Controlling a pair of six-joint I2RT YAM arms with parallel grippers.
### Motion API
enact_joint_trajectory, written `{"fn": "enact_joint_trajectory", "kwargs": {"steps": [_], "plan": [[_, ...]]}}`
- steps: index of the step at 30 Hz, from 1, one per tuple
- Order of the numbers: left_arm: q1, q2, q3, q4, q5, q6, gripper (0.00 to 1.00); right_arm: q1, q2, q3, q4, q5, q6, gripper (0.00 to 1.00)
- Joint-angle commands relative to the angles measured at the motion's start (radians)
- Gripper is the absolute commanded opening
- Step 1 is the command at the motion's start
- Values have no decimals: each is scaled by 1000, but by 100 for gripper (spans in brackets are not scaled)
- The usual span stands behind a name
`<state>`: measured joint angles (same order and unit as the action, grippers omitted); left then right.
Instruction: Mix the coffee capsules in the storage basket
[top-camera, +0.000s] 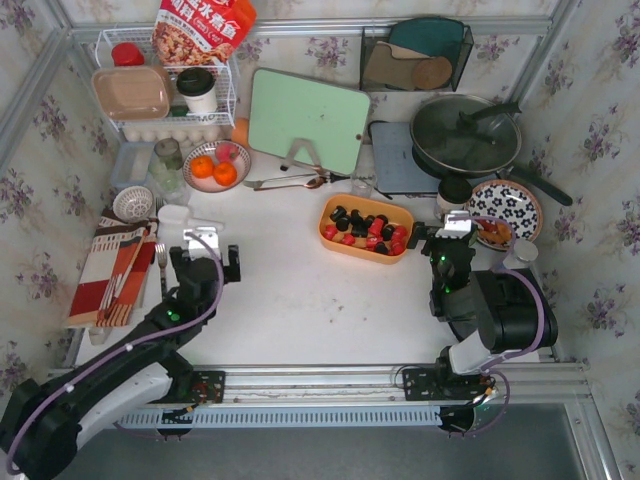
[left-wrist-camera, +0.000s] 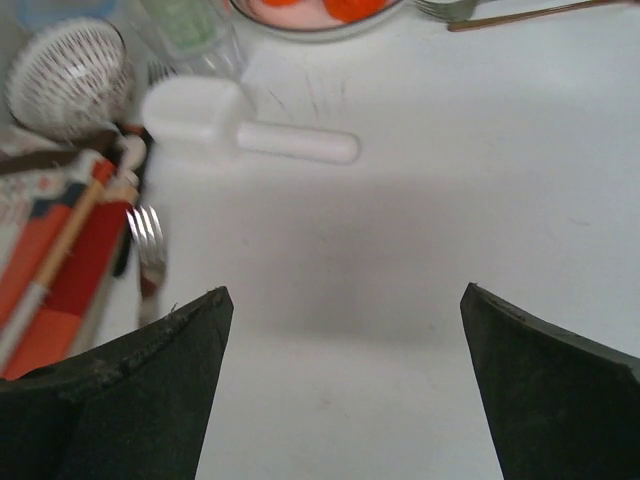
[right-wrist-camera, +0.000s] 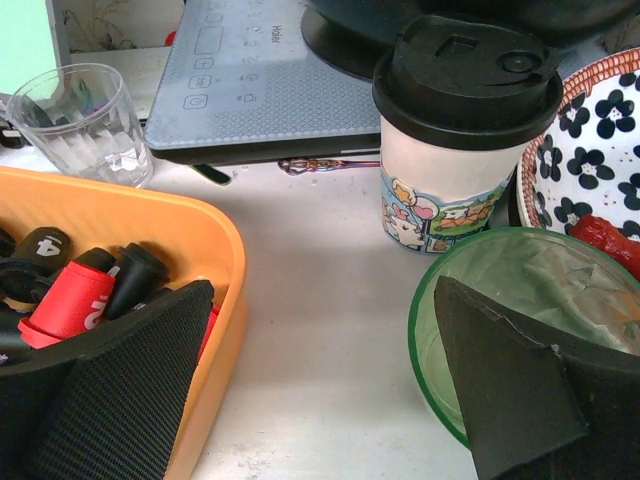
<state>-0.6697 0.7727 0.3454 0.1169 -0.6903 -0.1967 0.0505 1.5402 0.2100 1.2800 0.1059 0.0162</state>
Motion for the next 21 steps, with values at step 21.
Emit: {"fn": "enact_joint_trajectory", "kwargs": {"steps": [21], "plan": [[558,546,35,549,474,429,100,0,1,10,9,-48,-16,100]]}}
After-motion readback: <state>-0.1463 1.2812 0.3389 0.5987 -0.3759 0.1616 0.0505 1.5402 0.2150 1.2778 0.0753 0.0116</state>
